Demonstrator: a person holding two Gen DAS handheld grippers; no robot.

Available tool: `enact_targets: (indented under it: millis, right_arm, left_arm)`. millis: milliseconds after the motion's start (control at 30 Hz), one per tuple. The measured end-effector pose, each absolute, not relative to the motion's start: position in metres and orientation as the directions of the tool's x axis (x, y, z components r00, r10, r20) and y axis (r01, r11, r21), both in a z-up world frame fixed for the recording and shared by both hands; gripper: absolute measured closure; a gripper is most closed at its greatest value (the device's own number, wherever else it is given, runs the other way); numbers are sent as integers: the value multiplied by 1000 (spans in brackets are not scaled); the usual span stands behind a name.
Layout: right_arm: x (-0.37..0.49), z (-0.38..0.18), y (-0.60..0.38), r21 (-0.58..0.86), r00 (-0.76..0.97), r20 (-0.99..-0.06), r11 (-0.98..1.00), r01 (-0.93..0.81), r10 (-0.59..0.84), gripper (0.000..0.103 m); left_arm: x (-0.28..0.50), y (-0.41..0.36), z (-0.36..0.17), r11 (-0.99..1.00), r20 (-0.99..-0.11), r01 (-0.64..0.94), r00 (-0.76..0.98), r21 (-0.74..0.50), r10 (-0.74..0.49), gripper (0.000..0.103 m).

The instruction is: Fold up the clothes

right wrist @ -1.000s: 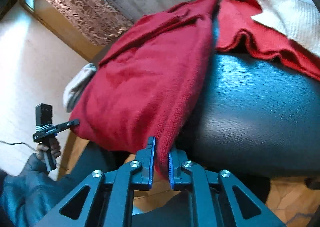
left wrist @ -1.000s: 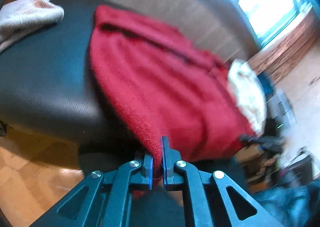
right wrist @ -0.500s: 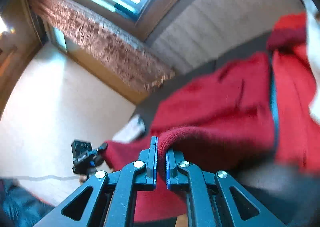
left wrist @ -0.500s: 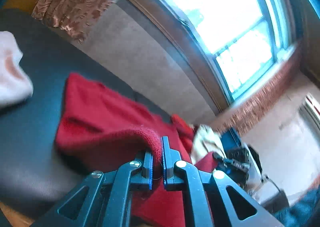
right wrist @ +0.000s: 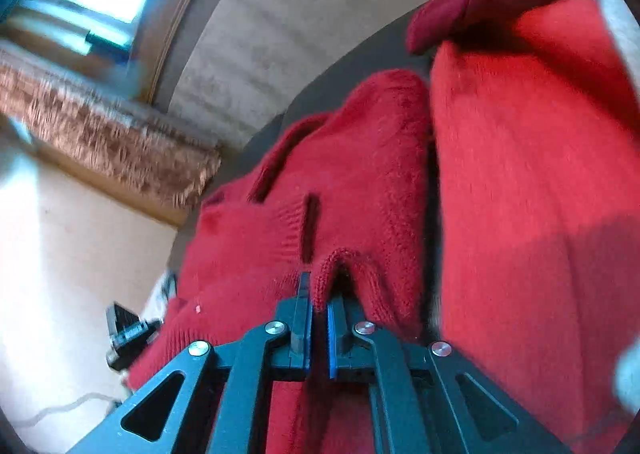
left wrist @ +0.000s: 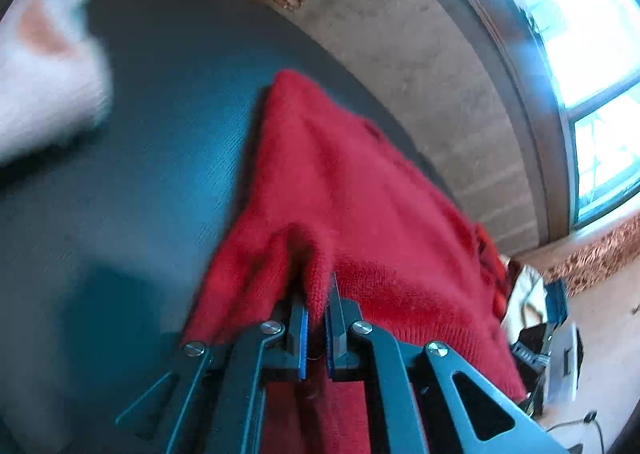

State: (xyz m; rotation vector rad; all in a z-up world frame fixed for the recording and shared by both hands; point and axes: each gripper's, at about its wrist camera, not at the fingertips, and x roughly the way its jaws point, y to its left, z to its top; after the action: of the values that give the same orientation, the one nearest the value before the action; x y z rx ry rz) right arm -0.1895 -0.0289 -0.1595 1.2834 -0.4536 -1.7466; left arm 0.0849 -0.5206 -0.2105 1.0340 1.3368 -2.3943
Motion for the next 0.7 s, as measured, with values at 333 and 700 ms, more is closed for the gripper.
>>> enact_targets:
  millis: [333,700]
  right_arm:
    - [-134,-151,-5,779,26,-521,-463,424,-853,70]
    - [-87,-151,-22,645,54,-646,-506,573,-761,72]
  left_arm:
    - [140,-492,-194,-535,-576,405,-793,-741,198,88]
    - [136,-463,-183,-670,-656,388,-729,-632,197,79]
